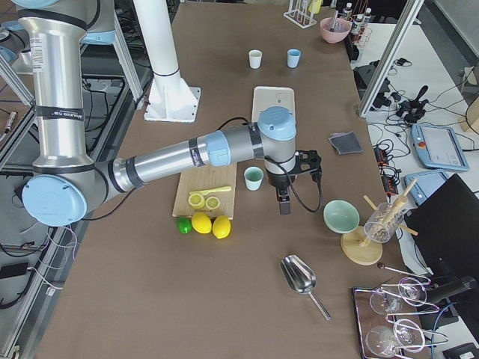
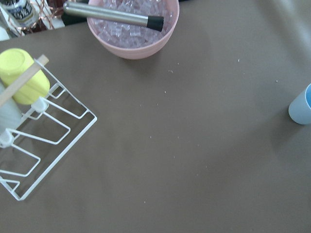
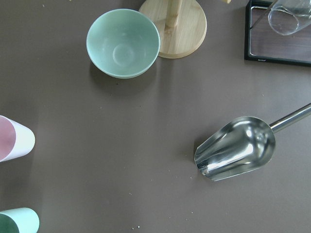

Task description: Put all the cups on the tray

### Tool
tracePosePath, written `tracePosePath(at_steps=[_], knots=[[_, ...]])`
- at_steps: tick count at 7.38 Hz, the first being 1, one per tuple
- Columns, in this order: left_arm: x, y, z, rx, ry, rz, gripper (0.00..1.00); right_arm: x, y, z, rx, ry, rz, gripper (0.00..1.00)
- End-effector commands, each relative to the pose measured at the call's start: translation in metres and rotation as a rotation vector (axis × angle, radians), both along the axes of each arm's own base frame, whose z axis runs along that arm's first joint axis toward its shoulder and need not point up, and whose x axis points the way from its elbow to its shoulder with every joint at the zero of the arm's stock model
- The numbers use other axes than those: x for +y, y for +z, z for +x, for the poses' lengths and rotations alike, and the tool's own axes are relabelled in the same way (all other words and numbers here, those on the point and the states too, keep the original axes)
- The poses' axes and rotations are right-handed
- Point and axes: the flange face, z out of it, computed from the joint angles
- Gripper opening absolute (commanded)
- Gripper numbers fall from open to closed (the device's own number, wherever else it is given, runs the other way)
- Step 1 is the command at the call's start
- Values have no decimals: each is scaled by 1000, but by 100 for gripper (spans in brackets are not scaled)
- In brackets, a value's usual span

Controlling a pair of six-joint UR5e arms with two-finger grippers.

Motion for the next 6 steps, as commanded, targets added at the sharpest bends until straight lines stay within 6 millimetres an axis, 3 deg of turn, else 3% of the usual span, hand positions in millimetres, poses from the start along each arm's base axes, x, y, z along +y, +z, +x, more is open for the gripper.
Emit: tracePosePath(at_steps=[1,2,3,4,5,6], knots=[[-13,-12,1,16,3,32,98,-2,16,6,7,3,114,100],[-28,-39,0,14,-2,88,98,-13,21,6,-9,38,132,100],[-44,-48,14,40,-7,59,98,-31,3,-1,-32,87,114,100],[-80,-76,64,74,34,40,98,-51,-22,-29,-73,137,61,100],[-94,-77,108,113,38,-59,98,-67,-43,-73,-89,143,25,100],[-115,-88,139,130,27,-105,98,-83,-60,-117,-100,161,-17,100]])
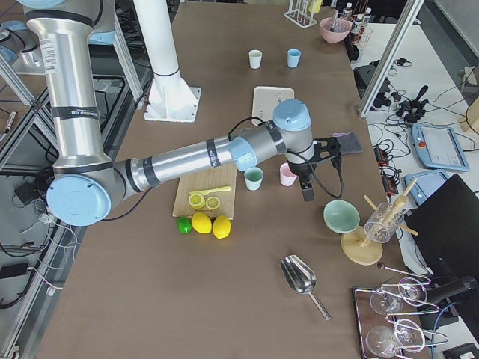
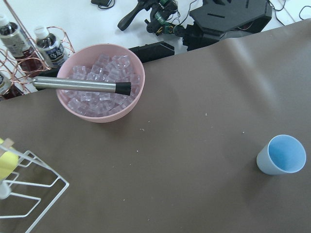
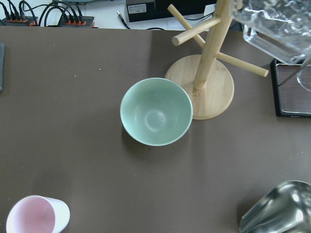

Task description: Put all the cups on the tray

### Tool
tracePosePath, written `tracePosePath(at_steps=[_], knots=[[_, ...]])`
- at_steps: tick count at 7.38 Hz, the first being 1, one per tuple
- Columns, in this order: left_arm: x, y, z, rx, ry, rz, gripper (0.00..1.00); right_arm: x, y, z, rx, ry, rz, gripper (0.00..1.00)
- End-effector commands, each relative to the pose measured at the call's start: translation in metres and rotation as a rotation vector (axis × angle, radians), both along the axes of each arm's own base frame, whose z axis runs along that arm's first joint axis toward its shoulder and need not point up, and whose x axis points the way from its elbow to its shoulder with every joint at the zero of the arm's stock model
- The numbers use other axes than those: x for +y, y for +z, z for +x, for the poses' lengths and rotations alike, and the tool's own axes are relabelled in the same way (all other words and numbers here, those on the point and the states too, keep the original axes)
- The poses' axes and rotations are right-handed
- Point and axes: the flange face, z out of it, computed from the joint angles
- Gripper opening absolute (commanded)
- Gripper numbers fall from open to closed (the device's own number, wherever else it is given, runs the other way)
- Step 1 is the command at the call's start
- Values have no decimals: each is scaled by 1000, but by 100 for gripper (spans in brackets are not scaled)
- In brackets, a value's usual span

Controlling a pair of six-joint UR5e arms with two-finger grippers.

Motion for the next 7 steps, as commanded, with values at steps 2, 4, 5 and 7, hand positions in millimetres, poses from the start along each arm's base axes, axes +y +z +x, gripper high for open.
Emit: tracePosePath(at_steps=[2,4,5,7], knots=[[-49,-23,130,27,5,-150,98,-29,-43,-115,-20,9,-70,100],[-82,13,208,-10,35,-163,98,-27,-44,-121,-18,3,-67,100],[-94,29,221,-41,7,-148,98,-27,-45,-121,-19,1,-66,100],[-84,31,246,-32,28,-156,98,-26,-44,-121,-18,2,-64,100]])
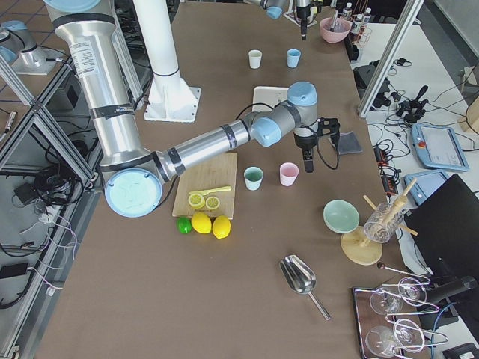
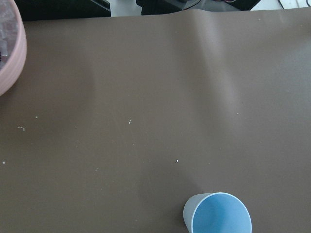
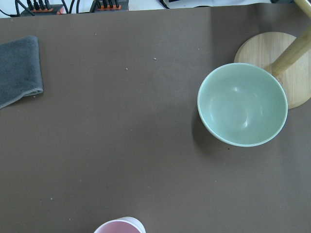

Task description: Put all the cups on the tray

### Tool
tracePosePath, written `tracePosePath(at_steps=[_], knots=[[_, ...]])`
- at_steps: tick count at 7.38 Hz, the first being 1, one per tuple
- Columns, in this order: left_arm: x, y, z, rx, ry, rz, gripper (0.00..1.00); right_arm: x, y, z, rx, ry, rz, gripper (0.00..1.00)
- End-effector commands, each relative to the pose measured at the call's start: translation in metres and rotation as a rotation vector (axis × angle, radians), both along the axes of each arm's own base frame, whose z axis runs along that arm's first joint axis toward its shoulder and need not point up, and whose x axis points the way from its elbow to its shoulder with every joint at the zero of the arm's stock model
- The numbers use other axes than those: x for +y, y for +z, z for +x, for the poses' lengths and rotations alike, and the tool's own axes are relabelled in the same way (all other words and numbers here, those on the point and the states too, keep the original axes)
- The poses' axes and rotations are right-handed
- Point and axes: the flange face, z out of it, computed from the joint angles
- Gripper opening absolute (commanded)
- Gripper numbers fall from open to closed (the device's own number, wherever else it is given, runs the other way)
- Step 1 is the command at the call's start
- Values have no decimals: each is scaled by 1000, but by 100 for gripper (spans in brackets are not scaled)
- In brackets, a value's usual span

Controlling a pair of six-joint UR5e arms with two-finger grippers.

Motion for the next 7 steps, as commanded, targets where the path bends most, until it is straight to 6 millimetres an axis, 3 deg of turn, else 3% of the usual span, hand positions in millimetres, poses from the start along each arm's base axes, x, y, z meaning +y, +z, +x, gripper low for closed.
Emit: tracePosePath(at_steps=[1,4,5,6,7], knots=[[10,5,22,5,21,11,98,1,1,0,0,0,2,100],[27,19,36,29,27,7,94,2,5,-1,2,-1,-3,100],[31,22,43,27,35,4,78,1,6,-1,2,-1,-4,100],[34,22,51,21,37,16,48,1,4,-1,1,-1,-1,100],[40,24,62,25,55,27,36,1,6,-1,4,-2,-2,100]])
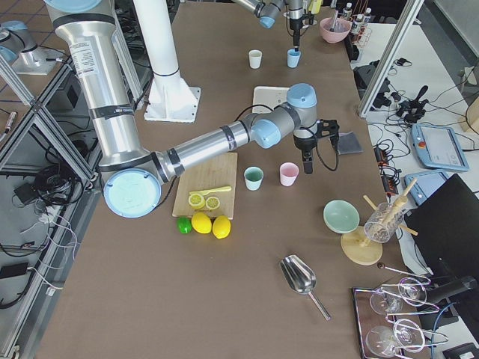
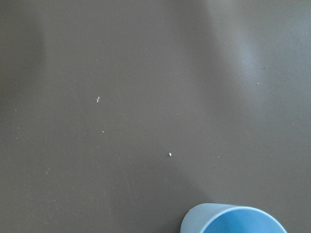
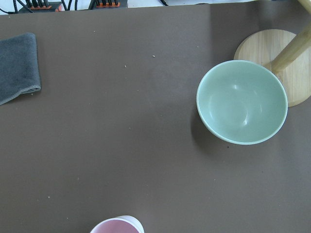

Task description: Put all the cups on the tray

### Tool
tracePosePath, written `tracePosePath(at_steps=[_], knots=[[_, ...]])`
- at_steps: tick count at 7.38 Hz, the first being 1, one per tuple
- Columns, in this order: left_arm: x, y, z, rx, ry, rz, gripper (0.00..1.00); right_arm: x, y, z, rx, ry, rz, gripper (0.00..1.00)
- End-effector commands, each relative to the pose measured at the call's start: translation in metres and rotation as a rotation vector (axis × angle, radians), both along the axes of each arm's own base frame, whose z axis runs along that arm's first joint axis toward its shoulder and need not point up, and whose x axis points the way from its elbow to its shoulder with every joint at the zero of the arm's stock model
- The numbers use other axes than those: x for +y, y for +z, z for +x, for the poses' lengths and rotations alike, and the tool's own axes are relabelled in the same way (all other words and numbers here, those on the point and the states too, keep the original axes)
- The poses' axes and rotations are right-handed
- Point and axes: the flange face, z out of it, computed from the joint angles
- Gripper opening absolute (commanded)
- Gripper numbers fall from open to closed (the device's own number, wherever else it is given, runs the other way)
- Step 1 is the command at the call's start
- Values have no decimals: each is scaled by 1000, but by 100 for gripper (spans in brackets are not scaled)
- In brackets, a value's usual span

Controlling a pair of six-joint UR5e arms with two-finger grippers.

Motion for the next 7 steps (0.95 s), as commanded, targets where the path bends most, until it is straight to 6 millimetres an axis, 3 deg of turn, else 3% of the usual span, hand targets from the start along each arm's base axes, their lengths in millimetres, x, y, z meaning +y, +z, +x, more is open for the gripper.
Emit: tracePosePath(at_steps=[1,3,6,7], knots=[[7,2,14,2,18,12,36,0,1,0,1,-2,0,100],[7,-5,13,8,16,21,0,0,1,0,2,-1,0,100],[4,-55,11,61,-28,22,0,1,1,0,0,0,-2,100],[0,-98,18,90,-58,-13,0,1,2,0,1,0,-4,100]])
